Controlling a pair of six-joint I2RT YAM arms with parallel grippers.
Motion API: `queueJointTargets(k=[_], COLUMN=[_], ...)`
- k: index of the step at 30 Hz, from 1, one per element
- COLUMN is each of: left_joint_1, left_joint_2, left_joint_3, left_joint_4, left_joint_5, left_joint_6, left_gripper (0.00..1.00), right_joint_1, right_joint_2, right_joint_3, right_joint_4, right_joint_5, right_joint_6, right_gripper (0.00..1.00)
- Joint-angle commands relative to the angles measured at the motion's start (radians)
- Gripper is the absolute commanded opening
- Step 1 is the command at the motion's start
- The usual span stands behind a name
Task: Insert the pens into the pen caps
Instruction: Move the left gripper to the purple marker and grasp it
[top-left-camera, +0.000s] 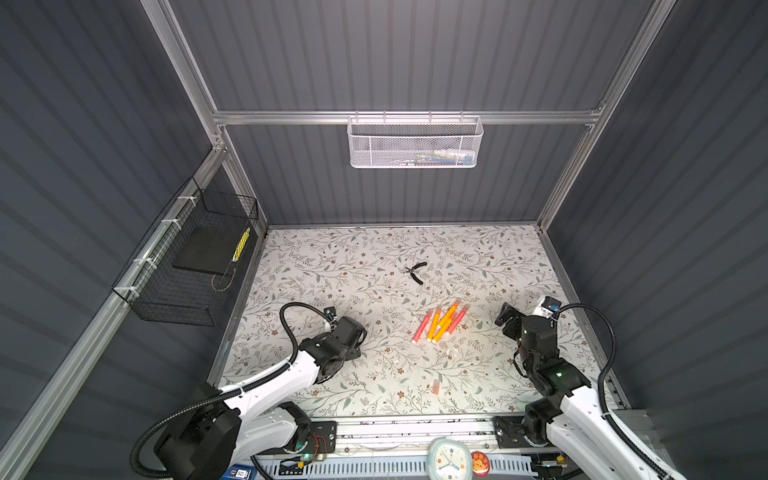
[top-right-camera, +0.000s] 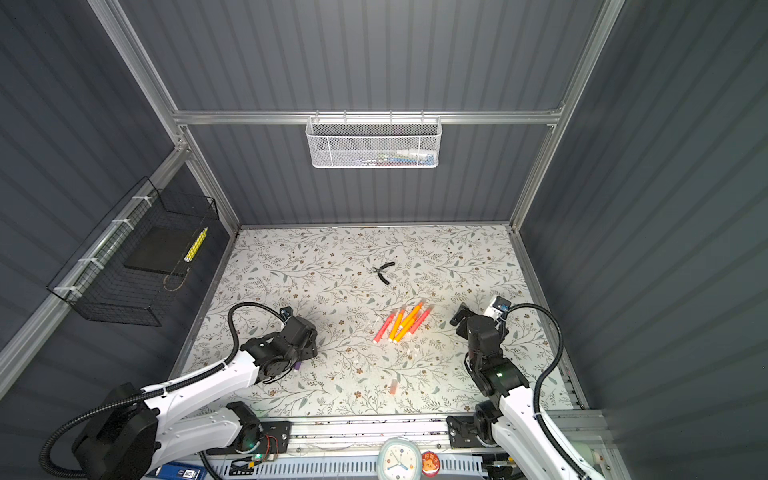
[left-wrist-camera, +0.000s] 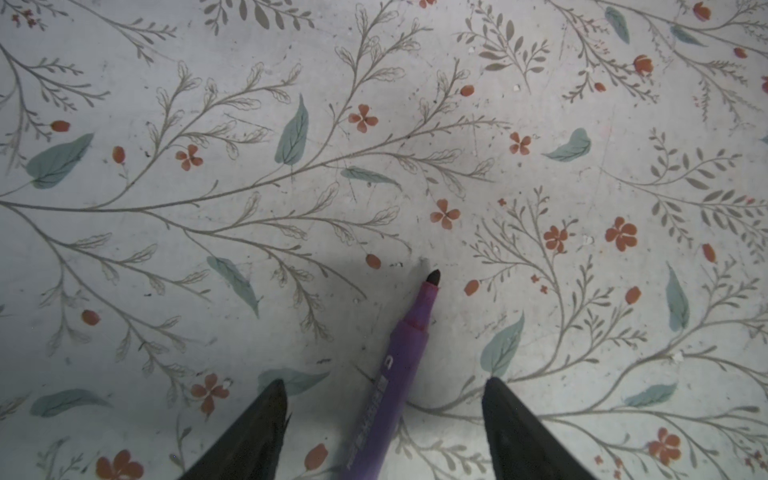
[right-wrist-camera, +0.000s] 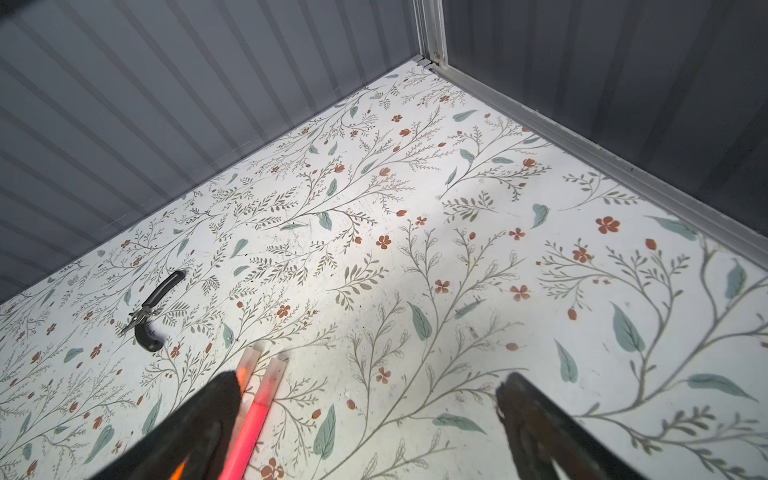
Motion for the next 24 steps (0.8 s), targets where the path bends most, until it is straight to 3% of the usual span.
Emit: queueJointTargets(k=[1,15,24], left_joint_1=[0.013,0.016,0.016], left_joint_2=[0.012,0.098,0.157], left_joint_3=[-0.010,0.057,0.103], left_joint_4=[0.021,-0.122,-0.180], left_joint_5=[0.023,0.137,0.152], left_joint_6=[0.005,-0.049,-0.024], left_gripper=[0.75,0.63,0.47], right_joint_1=[-0.004,-0.004,-0.004], right_joint_2=[-0.008,0.014,0.016], right_joint_3=[0.000,0.009,0.010], right_joint_4=[-0.009,-0.009,-0.010], right_joint_5=[-0.003,-0.001,-0.002], right_joint_6=[-0.005,-0.004,-0.003], right_gripper=[0.99,0.99,0.99])
